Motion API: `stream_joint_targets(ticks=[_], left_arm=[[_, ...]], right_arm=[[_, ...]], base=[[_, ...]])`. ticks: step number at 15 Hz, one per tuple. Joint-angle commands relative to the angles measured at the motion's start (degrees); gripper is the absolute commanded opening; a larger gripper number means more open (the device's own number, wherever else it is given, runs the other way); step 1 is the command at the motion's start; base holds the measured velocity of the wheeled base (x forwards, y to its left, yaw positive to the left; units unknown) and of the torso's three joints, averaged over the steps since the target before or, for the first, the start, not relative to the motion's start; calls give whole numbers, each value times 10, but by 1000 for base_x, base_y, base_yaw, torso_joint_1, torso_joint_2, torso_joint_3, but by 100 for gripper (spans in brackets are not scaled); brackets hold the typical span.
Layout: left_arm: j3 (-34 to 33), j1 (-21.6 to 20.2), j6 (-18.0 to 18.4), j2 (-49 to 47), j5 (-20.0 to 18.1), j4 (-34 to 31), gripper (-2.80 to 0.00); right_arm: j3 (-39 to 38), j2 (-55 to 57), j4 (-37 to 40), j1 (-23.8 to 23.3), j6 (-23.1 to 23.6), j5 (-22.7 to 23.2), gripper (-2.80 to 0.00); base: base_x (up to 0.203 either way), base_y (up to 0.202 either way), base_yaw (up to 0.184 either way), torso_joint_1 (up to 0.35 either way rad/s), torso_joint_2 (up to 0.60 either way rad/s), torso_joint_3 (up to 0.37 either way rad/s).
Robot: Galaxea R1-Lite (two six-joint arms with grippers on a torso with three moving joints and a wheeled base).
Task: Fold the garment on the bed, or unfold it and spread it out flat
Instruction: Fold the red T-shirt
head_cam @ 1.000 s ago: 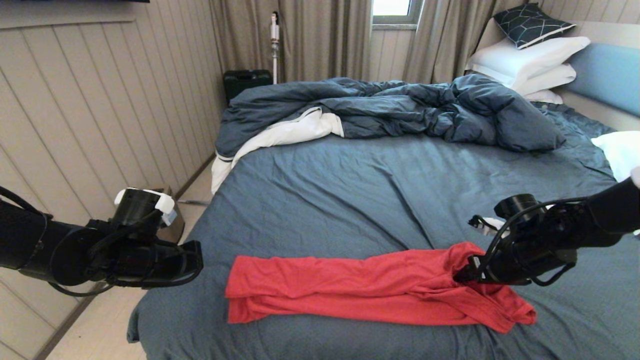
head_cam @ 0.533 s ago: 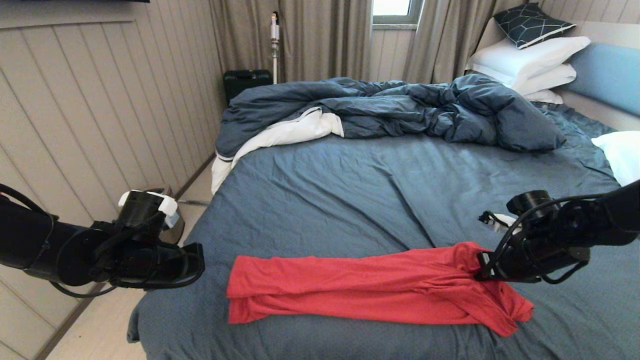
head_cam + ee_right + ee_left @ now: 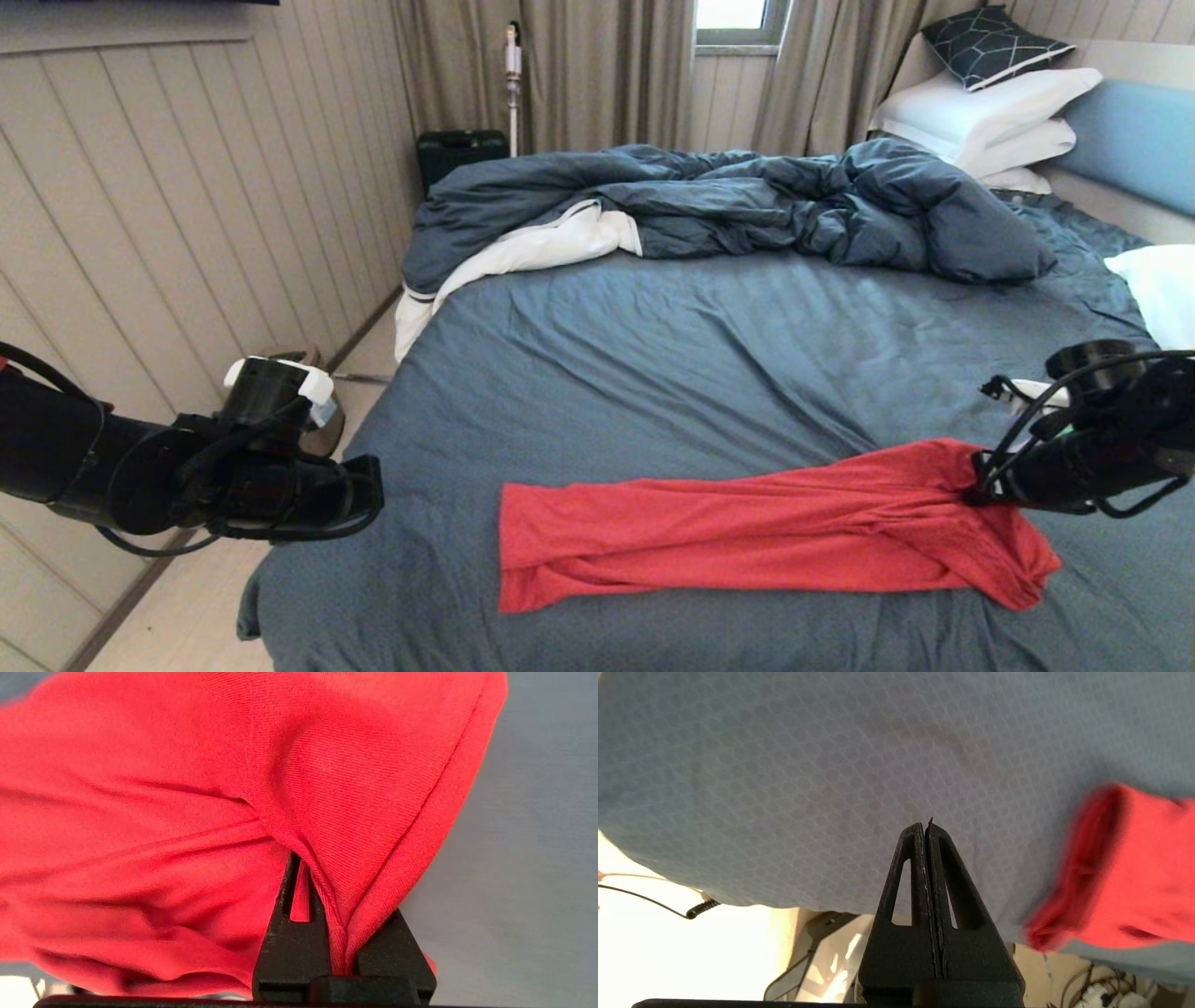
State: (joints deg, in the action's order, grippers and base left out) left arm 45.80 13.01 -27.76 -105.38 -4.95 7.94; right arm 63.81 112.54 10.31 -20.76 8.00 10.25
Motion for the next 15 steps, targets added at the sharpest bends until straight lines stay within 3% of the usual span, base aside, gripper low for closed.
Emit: stream_joint_targets(ticks=[1, 7, 10, 13, 15], left_arm=[[0, 0, -2, -2, -1, 1, -280], [0, 4, -2, -4, -1, 1, -280], [0, 4, -2, -4, -1, 1, -280], [0, 4, -2, -4, -1, 1, -280], [0, 4, -2, -4, -1, 1, -280]], right_arm=[[24, 1, 2, -44, 13, 2, -280], [189, 29, 117, -174, 67, 21, -280], [286, 50, 207, -215, 79, 28, -280], [303, 28, 271, -206, 81, 65, -280], [286, -2, 291, -153, 77, 72, -280]], base=[[0, 0, 0, 0, 0, 0], [0, 0, 0, 0, 0, 0], [0, 0, 0, 0, 0, 0], [0, 0, 0, 0, 0, 0], [0, 0, 0, 0, 0, 0]])
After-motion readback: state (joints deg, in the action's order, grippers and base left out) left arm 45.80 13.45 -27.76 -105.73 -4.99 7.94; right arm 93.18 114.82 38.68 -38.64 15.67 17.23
